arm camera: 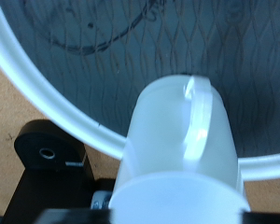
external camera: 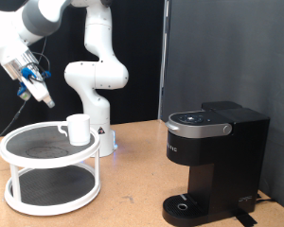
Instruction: Make a cup of coffee with the keurig machine
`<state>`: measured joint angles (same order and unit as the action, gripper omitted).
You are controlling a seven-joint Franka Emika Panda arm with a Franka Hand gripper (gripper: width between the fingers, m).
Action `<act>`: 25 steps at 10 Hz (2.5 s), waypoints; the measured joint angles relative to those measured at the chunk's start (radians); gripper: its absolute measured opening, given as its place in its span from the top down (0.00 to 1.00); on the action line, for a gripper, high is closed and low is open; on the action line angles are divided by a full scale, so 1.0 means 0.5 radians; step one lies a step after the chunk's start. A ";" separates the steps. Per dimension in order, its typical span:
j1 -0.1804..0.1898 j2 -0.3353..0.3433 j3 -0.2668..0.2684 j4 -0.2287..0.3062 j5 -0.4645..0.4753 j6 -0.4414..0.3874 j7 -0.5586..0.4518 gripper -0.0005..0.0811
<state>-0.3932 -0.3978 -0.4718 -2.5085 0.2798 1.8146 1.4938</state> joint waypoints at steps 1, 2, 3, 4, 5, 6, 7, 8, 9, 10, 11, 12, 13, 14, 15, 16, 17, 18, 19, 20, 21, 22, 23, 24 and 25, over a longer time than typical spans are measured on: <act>0.000 0.001 0.000 -0.056 -0.001 0.066 -0.013 0.64; 0.000 0.001 -0.001 -0.101 -0.001 0.120 -0.035 0.64; 0.000 0.002 -0.001 -0.140 -0.001 0.172 -0.048 0.42; 0.000 0.002 -0.001 -0.174 -0.001 0.213 -0.059 0.25; 0.000 0.002 -0.001 -0.207 -0.001 0.251 -0.075 0.25; 0.000 0.002 -0.001 -0.233 0.001 0.281 -0.087 0.13; 0.000 0.002 -0.001 -0.259 0.005 0.313 -0.093 0.10; 0.000 0.002 -0.001 -0.278 0.009 0.330 -0.096 0.10; 0.000 0.002 -0.001 -0.293 0.014 0.338 -0.104 0.09; 0.001 0.002 -0.001 -0.305 0.031 0.348 -0.118 0.09; 0.003 0.002 -0.001 -0.318 0.061 0.361 -0.142 0.09; 0.006 0.001 -0.001 -0.329 0.090 0.370 -0.163 0.09; 0.008 0.001 0.000 -0.338 0.106 0.373 -0.177 0.09; 0.009 0.000 0.001 -0.344 0.110 0.373 -0.183 0.09; 0.009 0.000 0.002 -0.350 0.111 0.376 -0.184 0.09; 0.009 0.000 0.004 -0.357 0.111 0.383 -0.184 0.09; 0.009 0.000 0.006 -0.365 0.111 0.395 -0.185 0.22; 0.009 0.000 0.008 -0.373 0.111 0.407 -0.185 0.38; 0.009 0.000 0.011 -0.380 0.111 0.419 -0.185 0.38; 0.009 0.000 0.013 -0.387 0.111 0.432 -0.185 0.61; 0.009 0.000 0.015 -0.393 0.110 0.445 -0.185 0.61; 0.009 0.000 0.017 -0.400 0.110 0.456 -0.185 0.77; 0.009 0.000 0.018 -0.403 0.109 0.461 -0.185 0.94; 0.009 0.000 0.019 -0.405 0.109 0.462 -0.185 0.94; 0.009 0.000 0.019 -0.405 0.109 0.462 -0.185 0.98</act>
<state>-0.3887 -0.3978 -0.4623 -2.7109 0.3345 2.0457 1.4012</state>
